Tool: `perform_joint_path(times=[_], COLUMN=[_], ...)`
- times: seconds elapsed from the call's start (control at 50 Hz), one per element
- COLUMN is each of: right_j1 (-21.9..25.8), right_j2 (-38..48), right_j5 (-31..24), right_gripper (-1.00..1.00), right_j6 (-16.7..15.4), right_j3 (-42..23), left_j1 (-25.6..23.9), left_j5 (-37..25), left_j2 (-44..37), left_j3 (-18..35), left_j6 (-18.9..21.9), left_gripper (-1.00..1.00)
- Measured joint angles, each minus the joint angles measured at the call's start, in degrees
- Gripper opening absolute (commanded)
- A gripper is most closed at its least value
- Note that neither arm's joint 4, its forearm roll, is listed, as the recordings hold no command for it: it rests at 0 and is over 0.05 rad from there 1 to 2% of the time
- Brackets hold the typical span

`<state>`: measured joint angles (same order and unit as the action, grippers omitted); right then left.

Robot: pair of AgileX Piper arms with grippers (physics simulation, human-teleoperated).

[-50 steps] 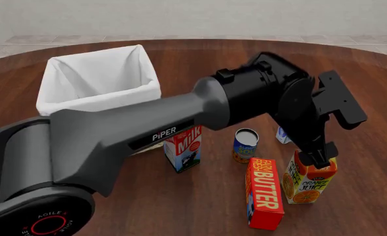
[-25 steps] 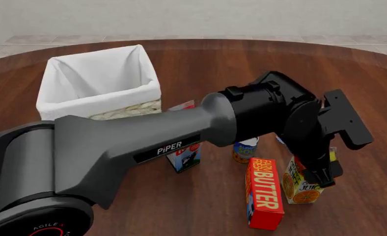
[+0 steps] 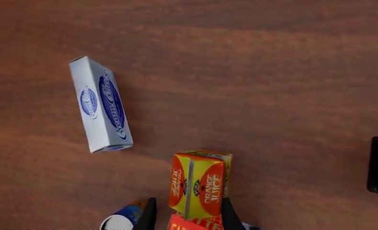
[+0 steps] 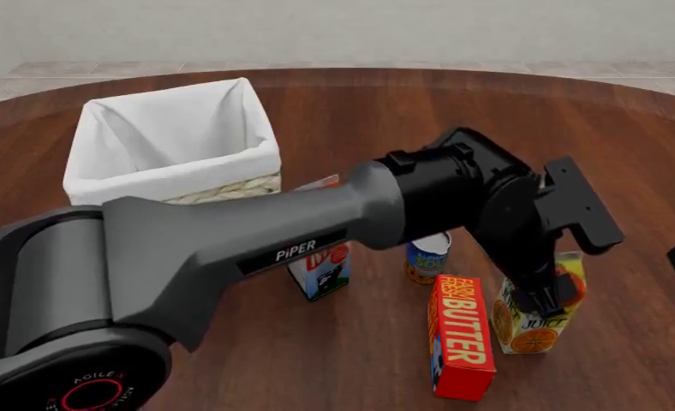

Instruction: Pick up the orange juice, and put it in the basket.

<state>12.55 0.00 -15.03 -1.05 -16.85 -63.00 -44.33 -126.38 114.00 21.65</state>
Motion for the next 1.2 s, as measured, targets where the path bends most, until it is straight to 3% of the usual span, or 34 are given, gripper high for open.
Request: perform_joint_path(times=[0.6, 1.2], right_j1=[0.76, 1.23], right_j2=[0.0, 0.0], right_j5=[0.77, 1.61], right_gripper=[1.0, 1.0], right_j6=[0.14, 0.21], right_j3=[1.4, 2.97], left_j1=[-0.05, -1.49], left_j5=[1.09, 3.48], left_j2=[-0.4, -0.66], left_j3=[-1.04, -4.99], left_j6=[-1.02, -4.54], left_gripper=[1.0, 1.0])
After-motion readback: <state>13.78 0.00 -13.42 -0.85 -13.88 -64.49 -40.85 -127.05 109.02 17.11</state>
